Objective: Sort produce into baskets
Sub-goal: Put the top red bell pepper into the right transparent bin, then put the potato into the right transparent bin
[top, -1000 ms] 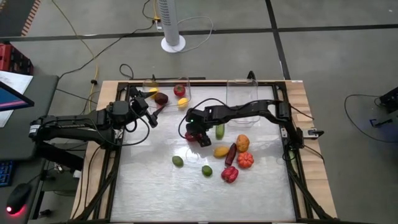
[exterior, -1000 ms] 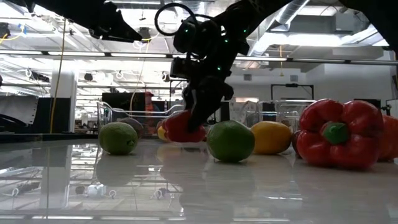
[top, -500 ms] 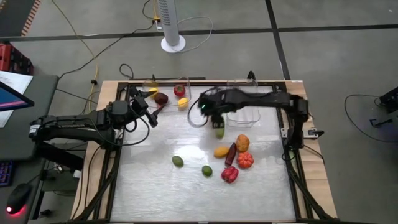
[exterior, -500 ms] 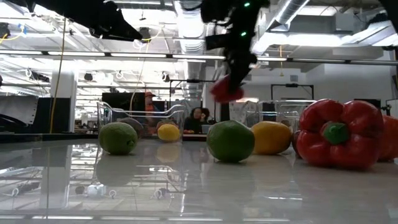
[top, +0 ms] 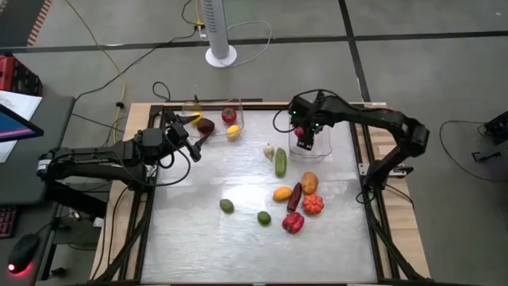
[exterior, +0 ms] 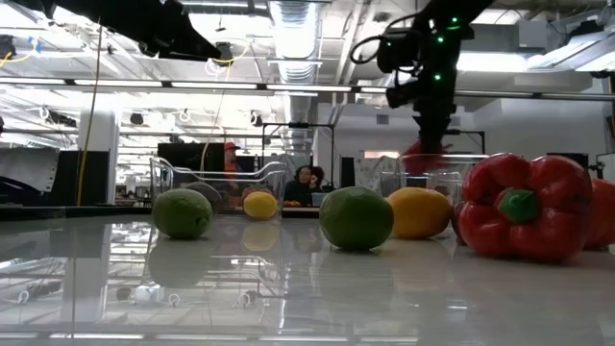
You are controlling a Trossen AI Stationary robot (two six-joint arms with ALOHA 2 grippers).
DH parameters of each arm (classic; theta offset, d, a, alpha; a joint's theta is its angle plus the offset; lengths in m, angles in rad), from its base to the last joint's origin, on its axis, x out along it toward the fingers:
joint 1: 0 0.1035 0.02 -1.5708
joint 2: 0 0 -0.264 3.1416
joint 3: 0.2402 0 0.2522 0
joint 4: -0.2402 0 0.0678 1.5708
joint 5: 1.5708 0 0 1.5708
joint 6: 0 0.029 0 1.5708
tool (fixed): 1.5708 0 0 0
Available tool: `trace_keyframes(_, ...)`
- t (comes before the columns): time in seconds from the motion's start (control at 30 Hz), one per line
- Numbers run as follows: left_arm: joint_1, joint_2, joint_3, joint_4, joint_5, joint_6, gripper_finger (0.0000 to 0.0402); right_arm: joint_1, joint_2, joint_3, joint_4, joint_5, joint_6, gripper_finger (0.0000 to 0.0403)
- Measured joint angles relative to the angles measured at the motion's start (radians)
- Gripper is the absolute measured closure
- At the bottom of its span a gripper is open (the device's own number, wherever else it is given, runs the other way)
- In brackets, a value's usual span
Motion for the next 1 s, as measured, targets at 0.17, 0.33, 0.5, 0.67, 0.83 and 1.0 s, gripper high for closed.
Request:
trace_keyframes(0.17, 0.0, 0.0, 0.0, 0.001, 0.0, 0.0, 0.007, 0.019, -0.008, -0.012, -0.019, -0.008, 0.046, 0.0007)
trace_keyframes(0.33, 0.0, 0.0, 0.0, 0.044, 0.0, 0.042, 0.007, 0.115, -0.073, 0.012, -0.06, 0.039, 0.137, 0.001)
trace_keyframes(0.5, 0.0, 0.0, 0.0, 0.136, 0.002, 0.117, 0.007, 0.301, -0.198, 0.001, -0.069, 0.046, 0.355, 0.0022)
trace_keyframes(0.67, 0.0, 0.0, 0.0, 0.25, 0.014, 0.2, 0.007, 0.445, -0.277, -0.145, -0.061, 0.034, 0.657, 0.0027)
trace_keyframes(0.83, 0.0, 0.0, 0.0, 0.314, 0.039, 0.223, 0.007, 0.506, -0.288, -0.293, 0.092, -0.031, 0.837, 0.0028)
trace_keyframes(1.0, 0.01, 0.0, 0.0, 0.37, 0.048, 0.25, 0.007, 0.562, -0.224, -0.316, 0.081, -0.041, 0.999, 0.0028)
